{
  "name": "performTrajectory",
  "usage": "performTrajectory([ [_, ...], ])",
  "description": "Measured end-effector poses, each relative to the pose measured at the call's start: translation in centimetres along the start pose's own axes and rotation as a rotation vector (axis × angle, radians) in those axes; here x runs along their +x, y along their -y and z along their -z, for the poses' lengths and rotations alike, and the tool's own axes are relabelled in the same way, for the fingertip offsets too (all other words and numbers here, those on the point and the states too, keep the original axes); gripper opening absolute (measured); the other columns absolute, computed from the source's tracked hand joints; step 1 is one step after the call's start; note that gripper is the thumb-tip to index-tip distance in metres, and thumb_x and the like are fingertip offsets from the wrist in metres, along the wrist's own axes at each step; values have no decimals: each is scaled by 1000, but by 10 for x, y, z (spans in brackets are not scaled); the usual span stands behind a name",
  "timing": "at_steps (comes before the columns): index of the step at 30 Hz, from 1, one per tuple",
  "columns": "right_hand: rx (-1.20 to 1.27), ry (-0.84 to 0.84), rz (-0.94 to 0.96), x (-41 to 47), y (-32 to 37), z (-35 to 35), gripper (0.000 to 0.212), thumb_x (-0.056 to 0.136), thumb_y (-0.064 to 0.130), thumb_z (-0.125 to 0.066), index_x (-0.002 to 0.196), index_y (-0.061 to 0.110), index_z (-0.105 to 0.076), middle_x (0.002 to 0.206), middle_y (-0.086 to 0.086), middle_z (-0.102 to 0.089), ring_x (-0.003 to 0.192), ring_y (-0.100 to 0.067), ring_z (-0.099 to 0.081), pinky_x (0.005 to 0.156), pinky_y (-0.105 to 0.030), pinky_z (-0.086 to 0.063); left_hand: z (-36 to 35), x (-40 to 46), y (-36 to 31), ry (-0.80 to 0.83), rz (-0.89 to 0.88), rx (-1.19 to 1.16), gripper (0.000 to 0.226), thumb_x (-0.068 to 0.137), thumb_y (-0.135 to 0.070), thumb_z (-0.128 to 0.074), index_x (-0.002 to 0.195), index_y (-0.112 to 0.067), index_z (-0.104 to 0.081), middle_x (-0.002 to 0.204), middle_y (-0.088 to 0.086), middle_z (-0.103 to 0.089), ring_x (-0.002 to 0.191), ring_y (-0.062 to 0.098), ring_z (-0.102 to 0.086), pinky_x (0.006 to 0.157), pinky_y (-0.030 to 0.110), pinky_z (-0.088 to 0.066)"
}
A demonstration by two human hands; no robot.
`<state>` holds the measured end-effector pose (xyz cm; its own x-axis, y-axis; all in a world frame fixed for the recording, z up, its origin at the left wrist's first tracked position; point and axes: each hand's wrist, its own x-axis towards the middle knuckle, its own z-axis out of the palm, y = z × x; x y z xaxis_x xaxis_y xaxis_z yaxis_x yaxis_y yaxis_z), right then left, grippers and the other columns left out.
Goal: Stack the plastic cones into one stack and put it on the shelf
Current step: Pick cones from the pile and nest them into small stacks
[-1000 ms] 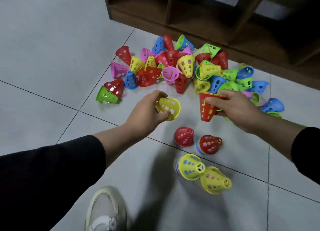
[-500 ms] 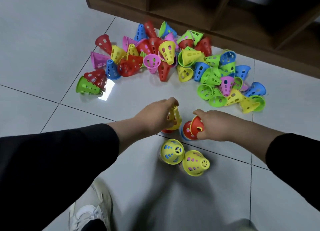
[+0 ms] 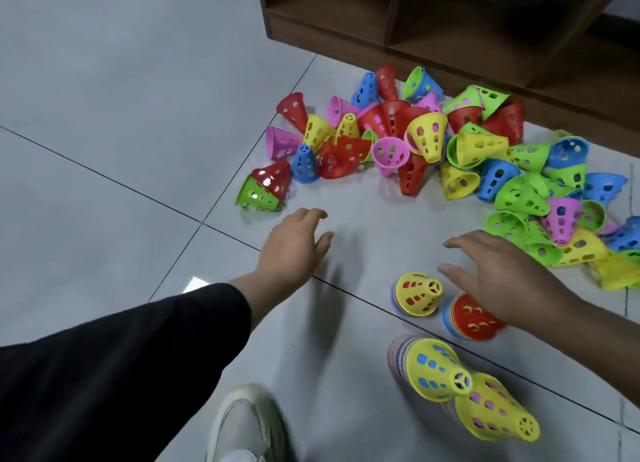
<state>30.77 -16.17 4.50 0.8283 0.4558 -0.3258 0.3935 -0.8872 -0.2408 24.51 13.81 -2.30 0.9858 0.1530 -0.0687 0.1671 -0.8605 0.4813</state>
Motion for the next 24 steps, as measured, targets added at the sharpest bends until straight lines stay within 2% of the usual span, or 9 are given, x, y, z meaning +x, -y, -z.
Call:
performTrajectory([
  [2,104,-27,25,26,28,7,42,93,48,-56,128,25,-56,129,6,-54,112,-16,-55,85,-29,-41,11,11,30,-117,153,-16,44,94,-39,-58,133,-23,-47,125,2,-57,111,26,-57,86,38,-48],
  [4,137,-38,73,58,57,6,41,94,45,-58,130,26,-54,129,6,-54,111,-14,-55,83,-27,-40,25,23,51,-209,389,-122,50,92,-39,-59,136,-27,-39,118,3,-60,102,26,-59,78,37,-47],
  [7,161,-21,138,111,99,-5,46,94,41,-59,137,28,-47,132,2,-54,114,-18,-55,91,-35,-46,35,44,78,-171,680,-267,60,95,-41,-55,145,-24,-27,95,7,-65,85,28,-63,68,34,-44],
  [9,90,8,170,143,121,-13,51,96,35,-58,143,27,-40,142,-2,-47,123,-25,-51,98,-39,-45,36,53,97,-105,785,-378,62,95,-44,-55,147,-23,-29,92,7,-68,84,29,-68,74,38,-54],
  [11,21,36,204,173,139,-21,58,98,29,-56,151,25,-31,152,-2,-35,131,-28,-44,103,-41,-43,33,59,111,-63,820,-527,55,94,-46,-57,141,-23,-39,94,9,-70,77,31,-72,78,45,-59],
  [14,-47,41,208,210,156,-31,67,97,17,-53,155,22,-21,158,-2,-23,130,-33,-45,103,-46,-44,31,60,115,-21,839,-709,26,97,-38,-56,115,-19,-54,91,16,-70,64,30,-67,62,42,-61],
  [18,-97,71,164,247,172,-36,75,95,3,-50,157,23,-12,163,-3,-11,134,-33,-46,99,-45,-48,31,55,124,-27,849,-837,30,99,-32,-57,101,-2,-63,79,14,-65,61,25,-60,69,43,-57],
  [20,-105,96,177,261,177,-38,69,96,4,-52,155,18,-20,160,-7,-21,131,-33,-49,100,-44,-47,31,51,129,-21,820,-899,32,98,-34,-58,98,-2,-62,77,14,-64,64,25,-61,71,46,-57],
  [24,-142,80,177,269,184,-43,50,90,6,-61,137,15,-48,133,-13,-48,111,-35,-59,91,-43,-51,36,38,129,-29,808,-962,48,89,-47,-68,97,-1,-59,84,13,-66,72,28,-68,77,47,-59],
])
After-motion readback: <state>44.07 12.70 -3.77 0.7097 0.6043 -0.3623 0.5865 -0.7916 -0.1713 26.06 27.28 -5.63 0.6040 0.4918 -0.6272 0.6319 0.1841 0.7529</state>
